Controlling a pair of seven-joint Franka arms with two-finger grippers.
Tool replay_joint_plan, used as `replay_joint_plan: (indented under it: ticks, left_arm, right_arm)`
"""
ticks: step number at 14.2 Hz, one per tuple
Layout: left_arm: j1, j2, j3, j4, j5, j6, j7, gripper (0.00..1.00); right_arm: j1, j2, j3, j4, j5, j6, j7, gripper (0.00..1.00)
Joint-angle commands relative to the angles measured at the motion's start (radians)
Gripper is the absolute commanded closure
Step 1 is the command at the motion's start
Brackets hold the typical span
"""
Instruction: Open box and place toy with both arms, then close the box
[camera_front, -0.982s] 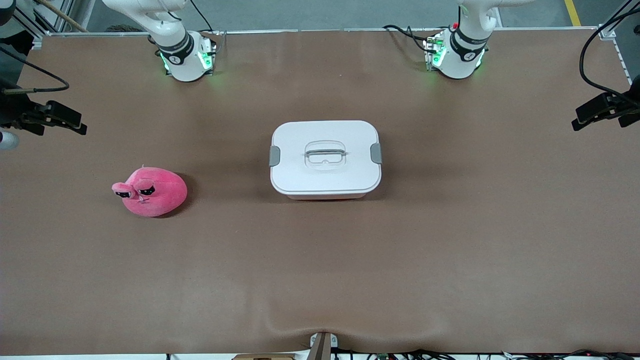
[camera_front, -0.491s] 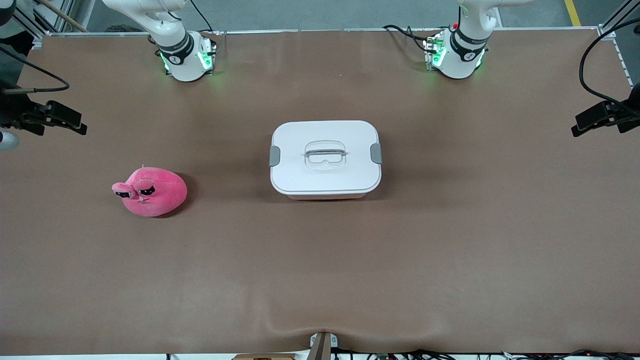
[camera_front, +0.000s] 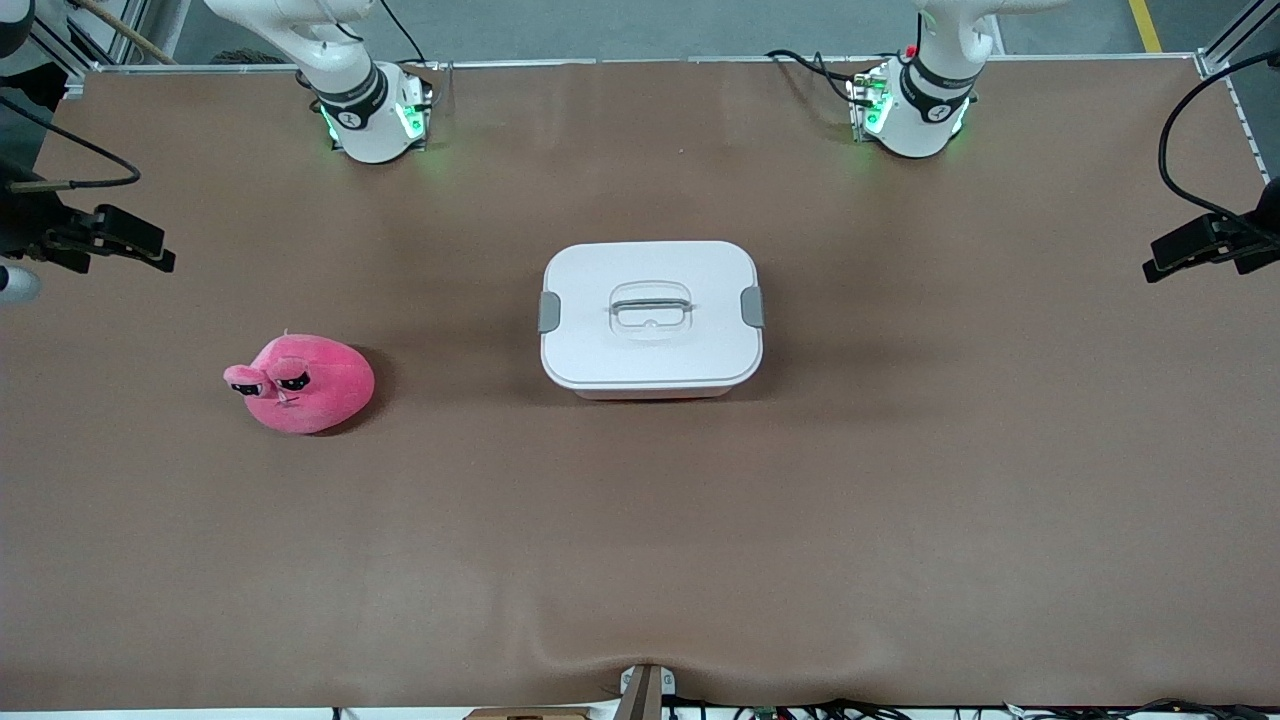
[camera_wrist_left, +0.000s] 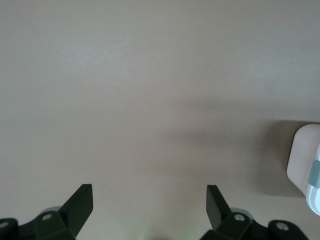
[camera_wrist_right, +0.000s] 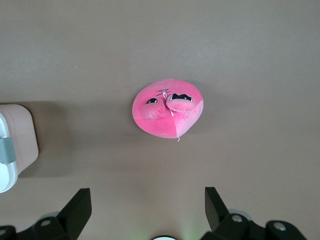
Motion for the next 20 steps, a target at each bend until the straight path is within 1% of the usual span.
replay_joint_plan:
  ticks: [1,6,11,15,18,20]
  left_arm:
    - [0.007,0.012,-0.002,0.027,0.003,0.005,-0.021,0.0]
    - [0.002,0.014,-0.005,0.025,-0.005,0.005,-0.107,0.0]
    - [-0.013,0.028,-0.014,0.025,-0.011,0.007,-0.234,0.0]
    - [-0.041,0.042,-0.014,0.024,-0.066,0.025,-0.346,0.0]
    - [-0.065,0.057,-0.014,0.025,-0.078,0.027,-0.421,0.0]
    - [-0.079,0.066,-0.014,0.025,-0.117,0.036,-0.464,0.0]
  right_arm:
    - [0.005,0.01,0.002,0.022,-0.019,-0.008,0.001,0.0]
    - [0.008,0.01,0.002,0.022,-0.015,-0.008,0.002,0.0]
    - [0.02,0.011,0.002,0.022,-0.019,-0.006,0.004,0.0]
    - [0.02,0.011,0.002,0.022,-0.019,-0.005,0.004,0.0]
    - [0.02,0.011,0.002,0.022,-0.021,-0.006,0.004,0.0]
    - [0.02,0.011,0.002,0.022,-0.019,-0.006,0.004,0.0]
